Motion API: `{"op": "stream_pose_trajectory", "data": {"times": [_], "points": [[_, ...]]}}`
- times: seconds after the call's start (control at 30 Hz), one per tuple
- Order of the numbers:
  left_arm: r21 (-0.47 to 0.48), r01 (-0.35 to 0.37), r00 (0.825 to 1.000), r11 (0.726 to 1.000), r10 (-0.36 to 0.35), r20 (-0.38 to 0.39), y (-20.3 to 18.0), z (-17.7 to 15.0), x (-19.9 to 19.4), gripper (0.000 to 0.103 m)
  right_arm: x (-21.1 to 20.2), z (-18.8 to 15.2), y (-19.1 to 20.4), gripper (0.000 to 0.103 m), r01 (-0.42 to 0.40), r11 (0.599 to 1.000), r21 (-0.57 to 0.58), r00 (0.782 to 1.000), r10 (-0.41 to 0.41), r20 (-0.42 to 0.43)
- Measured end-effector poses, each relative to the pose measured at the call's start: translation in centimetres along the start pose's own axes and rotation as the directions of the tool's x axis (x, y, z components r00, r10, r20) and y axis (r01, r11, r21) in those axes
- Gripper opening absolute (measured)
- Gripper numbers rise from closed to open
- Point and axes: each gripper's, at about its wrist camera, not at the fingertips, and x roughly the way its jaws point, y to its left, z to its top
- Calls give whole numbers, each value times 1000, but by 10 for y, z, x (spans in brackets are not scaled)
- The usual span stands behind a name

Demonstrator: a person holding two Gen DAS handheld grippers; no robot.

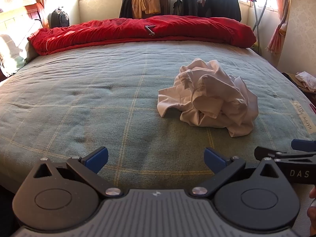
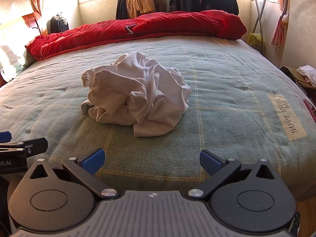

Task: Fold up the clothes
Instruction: 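Move both grippers toward the crumpled white T-shirt on the bed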

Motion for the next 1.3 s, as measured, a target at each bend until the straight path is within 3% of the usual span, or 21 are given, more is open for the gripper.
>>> {"op": "stream_pose_trajectory", "data": {"times": [0.37,1.3], "points": [[-2,-28,1000,1000,28,2,-6,2,-4,102,0,-2,-2,103,-2,1000,0,1000,2,2],[-8,10,1000,1000,-10,17,-1,1,-10,102,-8,1,-9,103,1,1000,31,1000,-1,14]]}}
